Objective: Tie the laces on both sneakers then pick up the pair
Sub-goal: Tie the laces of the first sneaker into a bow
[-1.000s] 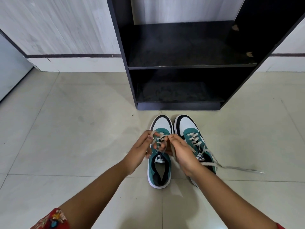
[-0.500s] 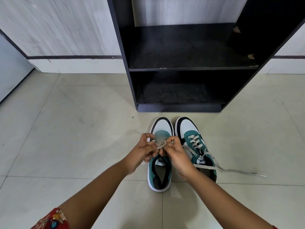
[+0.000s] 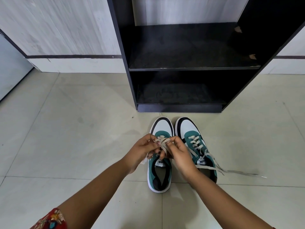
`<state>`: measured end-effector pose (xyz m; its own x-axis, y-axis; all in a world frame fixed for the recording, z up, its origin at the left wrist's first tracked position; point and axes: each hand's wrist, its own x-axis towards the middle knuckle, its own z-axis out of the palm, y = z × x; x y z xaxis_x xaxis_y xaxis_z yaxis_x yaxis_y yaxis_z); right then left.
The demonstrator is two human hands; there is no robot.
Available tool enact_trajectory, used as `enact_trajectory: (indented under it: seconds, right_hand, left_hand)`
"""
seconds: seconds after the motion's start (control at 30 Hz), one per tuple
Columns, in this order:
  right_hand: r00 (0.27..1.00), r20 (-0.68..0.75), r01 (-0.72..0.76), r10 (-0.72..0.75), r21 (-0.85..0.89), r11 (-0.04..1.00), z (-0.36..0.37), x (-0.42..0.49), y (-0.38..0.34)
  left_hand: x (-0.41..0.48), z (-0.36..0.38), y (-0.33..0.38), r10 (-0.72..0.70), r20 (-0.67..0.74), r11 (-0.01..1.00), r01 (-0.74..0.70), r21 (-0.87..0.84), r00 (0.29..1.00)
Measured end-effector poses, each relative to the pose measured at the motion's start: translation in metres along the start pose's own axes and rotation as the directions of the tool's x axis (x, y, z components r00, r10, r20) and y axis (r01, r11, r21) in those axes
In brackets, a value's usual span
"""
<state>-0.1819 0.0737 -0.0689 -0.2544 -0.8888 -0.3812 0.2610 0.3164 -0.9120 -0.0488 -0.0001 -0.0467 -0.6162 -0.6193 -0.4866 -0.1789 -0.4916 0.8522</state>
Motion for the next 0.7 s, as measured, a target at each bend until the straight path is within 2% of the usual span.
enact_trajectory:
  seconds: [0.03,0.07,0.1,0.13,0.17,0.2,0.27,0.33,0.4,0.43,0.47,0.5,0.57,0.6,0.63,0.67,0.7]
  right_hand:
    - [0.999,-0.031,-0.037,0.038,0.011,0.999,0.001,0.001,-0.002]
    - [0.995,-0.045,-0.085,0.086,0.014,0.996,0.002,0.003,-0.004]
    - [0.989,-0.047,-0.137,0.137,0.018,0.99,0.002,0.006,-0.006]
    - [0.981,-0.042,-0.187,0.188,0.017,0.982,0.002,0.008,-0.008]
    - [0.973,-0.034,-0.226,0.226,0.01,0.974,0.002,0.011,-0.01]
    - [0.966,-0.025,-0.256,0.256,-0.003,0.967,0.002,0.013,-0.012]
    - [0.952,-0.008,-0.306,0.306,-0.001,0.952,0.002,0.015,-0.014]
    - [0.938,0.029,-0.346,0.345,0.046,0.937,0.0,0.016,-0.012]
    - [0.933,0.088,-0.356,0.348,0.117,0.927,-0.003,0.014,-0.01]
    - [0.936,0.108,-0.35,0.336,0.15,0.925,-0.004,0.013,-0.009]
    - [0.939,0.12,-0.34,0.323,0.17,0.925,-0.005,0.011,-0.009]
    - [0.944,0.114,-0.325,0.309,0.164,0.931,-0.006,0.009,-0.009]
    - [0.96,0.087,-0.276,0.267,0.116,0.954,-0.004,0.005,-0.009]
    - [0.969,0.073,-0.242,0.236,0.084,0.967,-0.003,0.002,-0.008]
    - [0.979,0.059,-0.198,0.196,0.038,0.979,-0.001,0.0,-0.007]
    - [0.988,0.042,-0.145,0.146,-0.029,0.989,-0.001,-0.003,-0.006]
    - [0.996,0.024,-0.08,0.084,-0.134,0.988,0.0,-0.007,-0.005]
  left_hand:
    - [-0.001,0.001,0.0,0.081,-0.035,0.989,-0.076,0.127,0.996]
    - [-0.002,0.0,-0.001,0.203,-0.076,0.924,-0.165,0.346,0.976]
    - [-0.002,-0.003,-0.004,0.356,-0.072,0.76,-0.244,0.603,0.932]
    - [-0.002,-0.006,-0.006,0.498,0.013,0.522,-0.311,0.794,0.867]
    - [-0.002,-0.009,-0.005,0.579,0.151,0.284,-0.372,0.884,0.801]
    - [-0.001,-0.011,-0.006,0.602,0.293,0.084,-0.424,0.902,0.743]
    - [0.001,-0.013,-0.006,0.584,0.492,-0.192,-0.479,0.856,0.646]
    - [0.002,-0.012,-0.003,0.548,0.557,-0.306,-0.47,0.828,0.624]
    - [0.005,-0.011,-0.001,0.517,0.575,-0.339,-0.465,0.818,0.634]
    - [0.006,-0.01,-0.001,0.507,0.571,-0.332,-0.465,0.821,0.646]
    - [0.006,-0.009,-0.001,0.51,0.536,-0.274,-0.463,0.843,0.673]
    - [0.005,-0.007,0.001,0.516,0.445,-0.126,-0.45,0.884,0.731]
    - [0.003,-0.002,0.001,0.419,0.147,0.349,-0.308,0.885,0.896]
    - [0.004,0.0,0.003,0.296,-0.002,0.585,-0.179,0.791,0.955]
    - [0.006,0.002,0.004,0.171,-0.113,0.763,-0.059,0.644,0.979]
    - [0.007,0.001,0.006,0.053,-0.177,0.868,0.042,0.495,0.983]
    - [0.008,0.001,0.007,-0.056,-0.201,0.916,0.131,0.38,0.978]
